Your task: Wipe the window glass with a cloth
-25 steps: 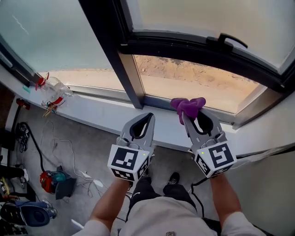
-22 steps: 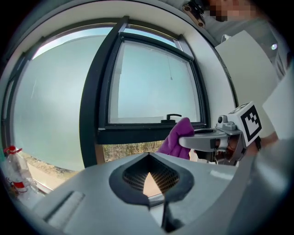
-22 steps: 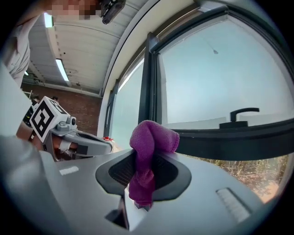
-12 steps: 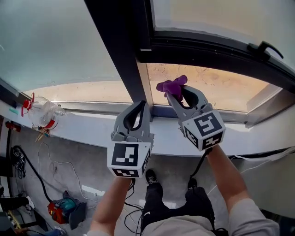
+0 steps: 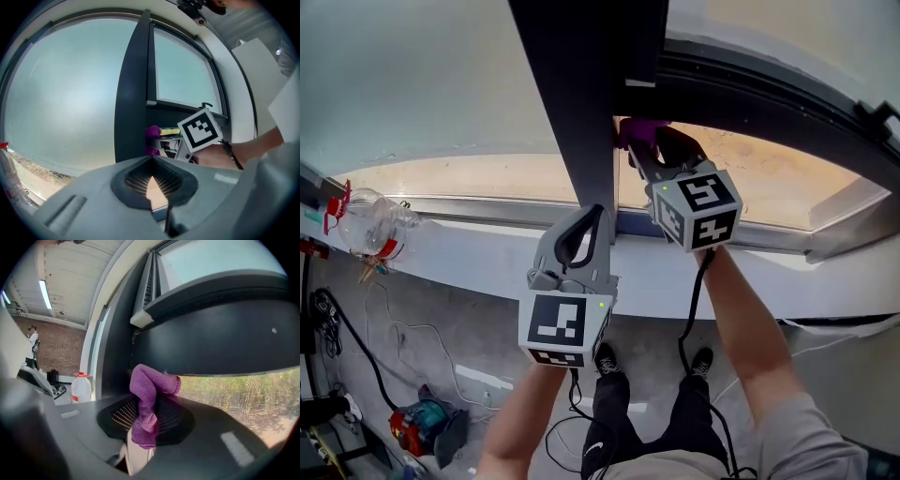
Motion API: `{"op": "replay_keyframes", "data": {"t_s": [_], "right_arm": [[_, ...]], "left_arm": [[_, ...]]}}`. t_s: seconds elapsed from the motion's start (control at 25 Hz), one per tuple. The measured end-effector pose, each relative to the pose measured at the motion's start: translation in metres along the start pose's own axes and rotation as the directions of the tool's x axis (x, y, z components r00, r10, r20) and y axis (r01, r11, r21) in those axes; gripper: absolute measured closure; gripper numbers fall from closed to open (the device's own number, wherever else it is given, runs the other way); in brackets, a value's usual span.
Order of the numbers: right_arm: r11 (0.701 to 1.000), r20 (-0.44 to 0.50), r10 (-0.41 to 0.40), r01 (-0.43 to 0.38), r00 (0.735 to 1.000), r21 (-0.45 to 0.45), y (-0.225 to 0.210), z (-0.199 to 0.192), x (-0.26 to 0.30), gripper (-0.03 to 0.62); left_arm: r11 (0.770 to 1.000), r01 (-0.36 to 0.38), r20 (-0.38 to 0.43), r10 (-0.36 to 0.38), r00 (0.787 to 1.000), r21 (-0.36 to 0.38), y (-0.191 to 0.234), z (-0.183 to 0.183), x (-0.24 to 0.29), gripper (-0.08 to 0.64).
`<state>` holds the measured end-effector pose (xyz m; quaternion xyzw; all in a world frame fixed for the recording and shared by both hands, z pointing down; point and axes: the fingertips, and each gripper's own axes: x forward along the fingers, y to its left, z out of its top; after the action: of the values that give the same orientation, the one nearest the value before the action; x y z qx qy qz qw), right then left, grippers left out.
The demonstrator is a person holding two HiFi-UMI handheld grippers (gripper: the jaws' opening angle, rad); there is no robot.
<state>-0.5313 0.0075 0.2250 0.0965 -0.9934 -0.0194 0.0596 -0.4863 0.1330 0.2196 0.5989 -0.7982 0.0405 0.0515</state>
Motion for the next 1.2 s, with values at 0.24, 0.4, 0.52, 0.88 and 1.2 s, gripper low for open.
{"op": "replay_keyframes", "data": {"t_s": [0.24, 0.4, 0.52, 0.88, 1.2], "right_arm": [[1.0, 0.038, -0.009, 0.008, 0.999, 0.019, -0.011, -0.01, 0.032, 0.479], [1.0, 0.052, 0.0, 0.0, 0.999, -0.003, -0.022, -0.005, 0.041, 0.483], [1.0, 0.071, 0.022, -0.02, 0.997, -0.024, -0.025, -0.005, 0.04, 0.485], [0.993, -0.056, 0.072, -0.076, 0.996, -0.086, -0.02, -0.107, 0.052, 0.486], [0.982, -0.139, 0.097, -0.118, 0.986, -0.151, -0.018, -0.249, 0.065, 0.488]], "left_arm": [[1.0, -0.013, -0.04, 0.013, 0.999, -0.012, 0.02, -0.027, 0.005, 0.56], [1.0, 0.0, -0.06, -0.002, 0.998, -0.024, 0.019, -0.039, 0.017, 0.56], [1.0, -0.002, -0.076, -0.001, 0.997, -0.029, 0.016, -0.051, 0.025, 0.56], [0.997, -0.044, -0.143, 0.035, 0.989, -0.06, 0.011, -0.122, 0.036, 0.56], [0.991, -0.083, -0.202, 0.059, 0.978, -0.11, 0.003, -0.22, 0.046, 0.56]]}}
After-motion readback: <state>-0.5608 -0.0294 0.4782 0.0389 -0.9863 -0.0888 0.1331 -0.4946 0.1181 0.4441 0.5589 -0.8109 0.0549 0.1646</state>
